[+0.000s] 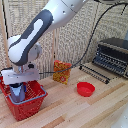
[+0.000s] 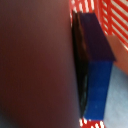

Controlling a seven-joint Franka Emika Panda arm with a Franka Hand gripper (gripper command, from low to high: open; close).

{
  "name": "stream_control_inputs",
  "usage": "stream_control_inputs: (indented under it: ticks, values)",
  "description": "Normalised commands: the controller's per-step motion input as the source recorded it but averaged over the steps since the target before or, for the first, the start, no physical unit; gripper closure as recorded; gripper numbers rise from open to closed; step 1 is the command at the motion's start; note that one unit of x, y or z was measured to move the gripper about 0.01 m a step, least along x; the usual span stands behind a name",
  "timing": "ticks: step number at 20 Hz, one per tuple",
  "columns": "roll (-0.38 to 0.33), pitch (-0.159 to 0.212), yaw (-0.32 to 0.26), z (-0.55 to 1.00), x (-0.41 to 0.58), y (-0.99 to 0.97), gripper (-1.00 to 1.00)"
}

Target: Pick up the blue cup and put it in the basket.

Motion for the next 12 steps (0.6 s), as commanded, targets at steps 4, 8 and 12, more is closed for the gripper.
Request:
stream_control_inputs:
  ticks: [4,8,12]
  values:
    - [0.000,0.029,0.000,0.37,0.054,0.00,-1.00]
    - [-0.001,0.047,-0.013,0.64,0.043,0.03,-1.00]
    - [0.000,0.055,-0.134,0.89,0.024,0.01,-1.00]
